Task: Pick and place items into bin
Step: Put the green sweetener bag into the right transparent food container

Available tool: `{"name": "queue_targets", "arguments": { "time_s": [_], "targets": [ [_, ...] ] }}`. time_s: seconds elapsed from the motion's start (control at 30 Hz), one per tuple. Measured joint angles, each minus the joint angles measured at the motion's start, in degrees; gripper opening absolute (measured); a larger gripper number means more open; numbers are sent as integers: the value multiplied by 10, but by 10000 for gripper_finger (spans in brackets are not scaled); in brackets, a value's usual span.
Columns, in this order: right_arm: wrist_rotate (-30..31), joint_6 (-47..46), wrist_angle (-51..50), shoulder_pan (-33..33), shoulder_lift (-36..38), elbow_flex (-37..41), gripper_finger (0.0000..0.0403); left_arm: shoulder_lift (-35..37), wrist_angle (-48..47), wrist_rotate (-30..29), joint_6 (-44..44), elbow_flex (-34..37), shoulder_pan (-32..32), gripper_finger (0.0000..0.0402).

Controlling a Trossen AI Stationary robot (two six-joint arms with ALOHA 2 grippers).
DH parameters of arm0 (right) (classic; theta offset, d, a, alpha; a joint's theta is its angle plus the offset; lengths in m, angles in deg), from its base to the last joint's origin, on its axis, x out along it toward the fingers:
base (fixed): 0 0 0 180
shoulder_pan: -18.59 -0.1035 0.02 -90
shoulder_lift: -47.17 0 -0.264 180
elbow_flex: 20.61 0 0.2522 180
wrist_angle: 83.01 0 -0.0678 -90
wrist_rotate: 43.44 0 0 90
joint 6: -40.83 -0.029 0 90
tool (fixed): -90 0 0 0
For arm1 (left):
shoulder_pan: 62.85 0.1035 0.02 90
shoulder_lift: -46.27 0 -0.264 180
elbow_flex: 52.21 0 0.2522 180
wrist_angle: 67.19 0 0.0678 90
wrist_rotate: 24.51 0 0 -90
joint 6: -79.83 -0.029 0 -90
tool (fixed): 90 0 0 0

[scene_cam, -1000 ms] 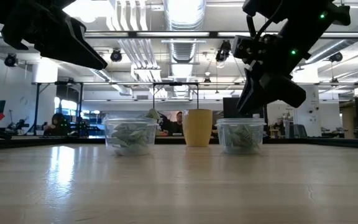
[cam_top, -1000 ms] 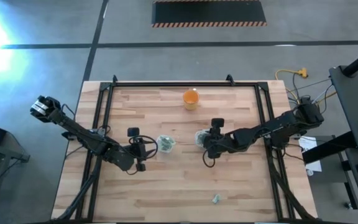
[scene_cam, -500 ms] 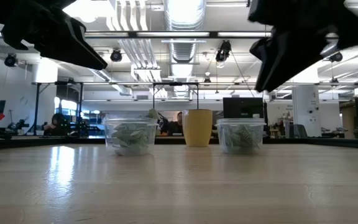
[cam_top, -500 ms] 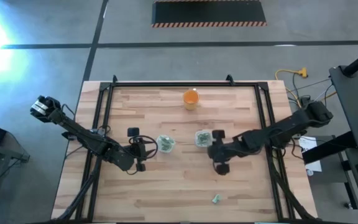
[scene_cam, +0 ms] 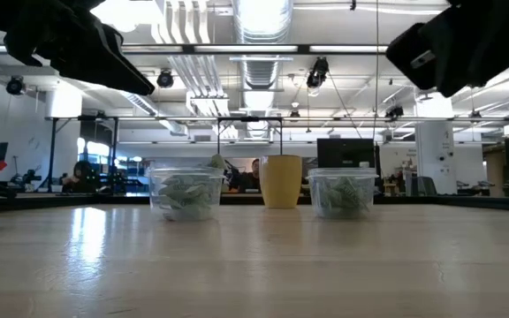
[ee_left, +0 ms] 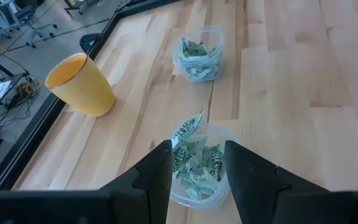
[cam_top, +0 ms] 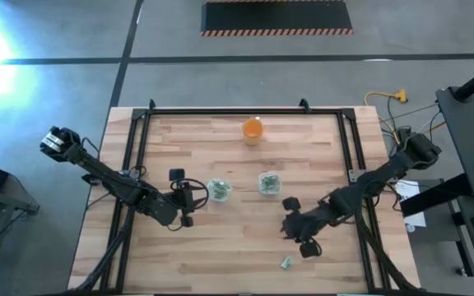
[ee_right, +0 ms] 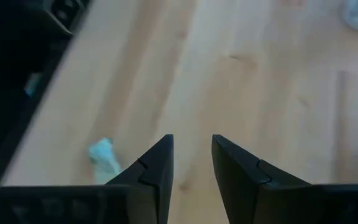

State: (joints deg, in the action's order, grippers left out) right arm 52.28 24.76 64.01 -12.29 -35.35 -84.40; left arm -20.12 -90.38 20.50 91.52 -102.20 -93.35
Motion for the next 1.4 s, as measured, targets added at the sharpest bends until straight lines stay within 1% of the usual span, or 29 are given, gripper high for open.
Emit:
{"name": "queue_targets", "arguments": {
  "time_s": [0.17, 0.33, 0.63, 0.9, 1.17, 1.4],
  "targets": [
    [-3, -41, 56, -39, -11, 20, 96, 0, 0, 0, 0, 0, 0, 131],
    [-3, -59, 103, -71, -42, 28, 97, 0, 9, 0, 0, 0, 0, 131],
    [-4, -77, 170, -89, -117, 27, 111, 0, 19, 0, -1, -2, 0, 131],
    [-45, -127, 175, -90, -147, 28, 141, 0, 29, 0, -1, -2, 0, 131],
    [-47, -138, 177, -98, -152, 28, 178, 0, 30, 0, -1, -2, 0, 131],
    [-38, -138, 180, -102, -152, 32, 185, 0, 31, 0, -1, -2, 0, 131]
  ]
}}
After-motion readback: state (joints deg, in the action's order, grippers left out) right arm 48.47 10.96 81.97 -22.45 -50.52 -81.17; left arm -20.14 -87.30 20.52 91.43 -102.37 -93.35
